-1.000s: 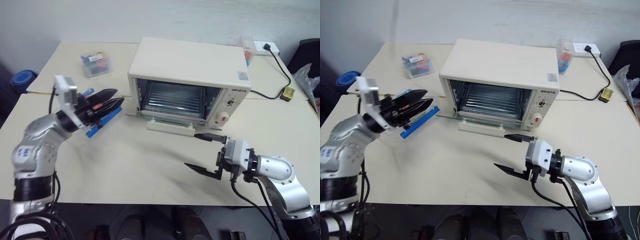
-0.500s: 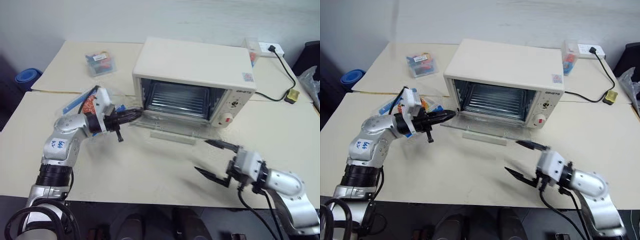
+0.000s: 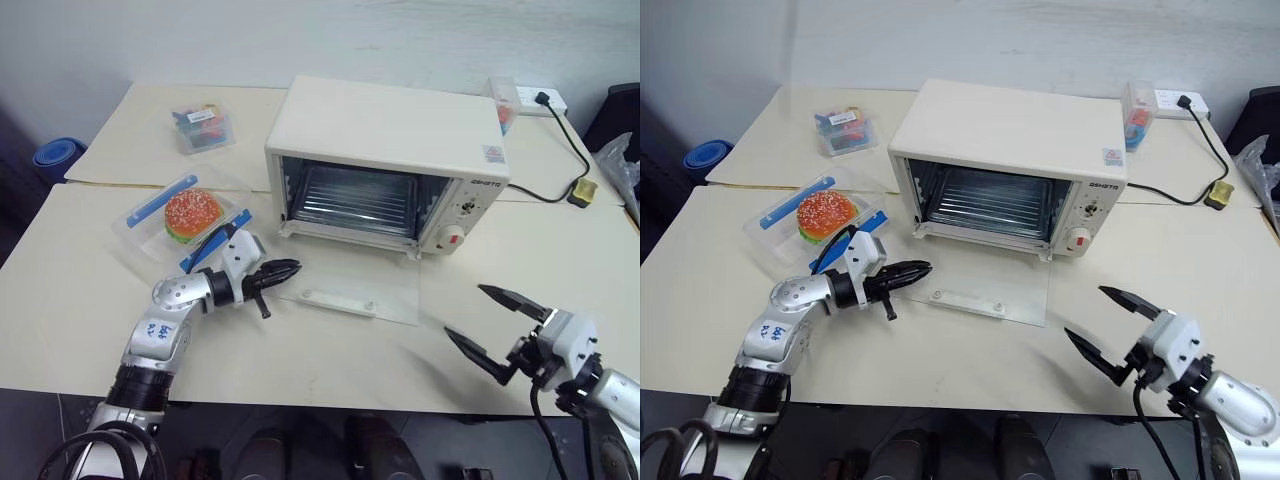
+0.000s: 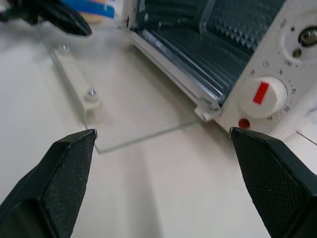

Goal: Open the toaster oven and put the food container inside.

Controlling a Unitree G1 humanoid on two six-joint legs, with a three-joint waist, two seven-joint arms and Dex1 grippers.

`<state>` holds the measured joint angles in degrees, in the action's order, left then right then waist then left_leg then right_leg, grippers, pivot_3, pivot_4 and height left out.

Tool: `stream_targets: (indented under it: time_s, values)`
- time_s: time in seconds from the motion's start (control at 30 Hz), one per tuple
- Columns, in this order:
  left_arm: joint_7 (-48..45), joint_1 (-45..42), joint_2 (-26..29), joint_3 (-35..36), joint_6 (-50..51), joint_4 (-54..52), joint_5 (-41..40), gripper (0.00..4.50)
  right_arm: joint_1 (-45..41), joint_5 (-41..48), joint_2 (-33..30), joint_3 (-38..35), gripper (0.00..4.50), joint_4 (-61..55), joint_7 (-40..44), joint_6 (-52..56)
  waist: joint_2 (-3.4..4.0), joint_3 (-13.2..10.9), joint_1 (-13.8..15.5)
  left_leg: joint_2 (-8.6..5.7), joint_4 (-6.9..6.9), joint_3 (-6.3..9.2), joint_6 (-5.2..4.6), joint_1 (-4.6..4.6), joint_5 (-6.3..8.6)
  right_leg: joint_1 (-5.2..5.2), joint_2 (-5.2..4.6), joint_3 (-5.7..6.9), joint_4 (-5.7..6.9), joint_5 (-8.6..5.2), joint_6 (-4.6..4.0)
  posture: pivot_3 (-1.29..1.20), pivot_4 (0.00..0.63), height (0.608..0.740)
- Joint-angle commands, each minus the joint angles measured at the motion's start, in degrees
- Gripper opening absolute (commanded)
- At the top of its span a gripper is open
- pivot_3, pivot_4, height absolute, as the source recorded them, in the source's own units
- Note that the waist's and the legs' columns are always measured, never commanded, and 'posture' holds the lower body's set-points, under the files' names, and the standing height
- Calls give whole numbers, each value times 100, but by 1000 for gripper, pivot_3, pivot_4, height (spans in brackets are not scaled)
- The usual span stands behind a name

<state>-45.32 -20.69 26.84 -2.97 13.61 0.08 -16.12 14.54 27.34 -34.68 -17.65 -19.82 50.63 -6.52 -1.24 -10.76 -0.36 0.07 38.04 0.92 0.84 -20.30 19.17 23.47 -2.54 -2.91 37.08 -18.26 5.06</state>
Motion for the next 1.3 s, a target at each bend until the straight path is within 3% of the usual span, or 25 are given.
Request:
stream_targets:
  time_s: [0.03,0.17,0.33,0.5,0.67,0.77,0.9,1.03,1.13,1.3]
  values:
    - [95,258,-44,466,-113,-725,-412,1553,-258,307,19,124,4500,-292,-64,266,0,0,13,0,0,2,0,0,0,0,0,1,-1,0,0,0,150,740]
    - [122,995,20,1476,-263,-1722,-1203,2780,-764,420,42,423,4500,-210,93,405,0,0,-23,3,-1,1,2,-4,1,2,-1,1,-7,0,0,0,150,740]
    - [646,2480,251,3154,251,-2708,-1968,4314,-1386,497,145,778,4500,47,350,433,1,0,-102,8,-7,3,3,-1,3,1,0,2,-10,-1,-2,0,150,740]
    - [1027,4039,115,5054,474,-2573,-2531,4462,-1848,529,296,1124,4500,291,669,414,-3,-1,-135,9,-8,3,-5,-1,8,-2,-3,2,-18,-2,-4,0,150,740]
    - [2060,4383,210,6010,871,-1711,-2415,4462,-2164,419,597,1277,4500,463,596,354,-5,0,-85,3,-7,11,-9,0,10,-8,-12,14,-19,-4,-7,0,150,740]
    - [2236,4194,458,6090,1308,-1767,-2843,4462,-2298,271,716,1294,4500,559,600,142,-22,10,-50,1,-7,17,-11,-1,11,-11,-18,23,-23,-4,-7,0,150,740]
    - [2551,3567,1170,5975,2713,-1690,-4189,4462,-2393,413,622,1325,4500,572,797,293,-25,12,9,1,-7,24,-9,-2,12,-12,-22,30,-20,-6,-10,0,150,740]
    - [3577,2711,2277,5503,4494,-961,-4493,4462,-2484,353,653,1261,4500,545,739,230,-21,10,-11,2,-11,28,-2,-3,15,-7,-22,35,-13,-10,-19,0,150,740]
    - [4147,1495,2563,5126,5259,-317,-4915,4462,-2458,309,676,1281,4500,534,707,223,-13,6,-59,-4,-18,26,-1,-1,14,-1,-19,35,-8,-11,-20,0,150,740]
    - [4175,590,2860,4330,6135,248,-4659,4462,-2409,272,702,1331,4500,438,627,246,-16,8,-168,-2,-19,21,9,-11,11,15,-16,32,-6,-10,-19,0,150,740]
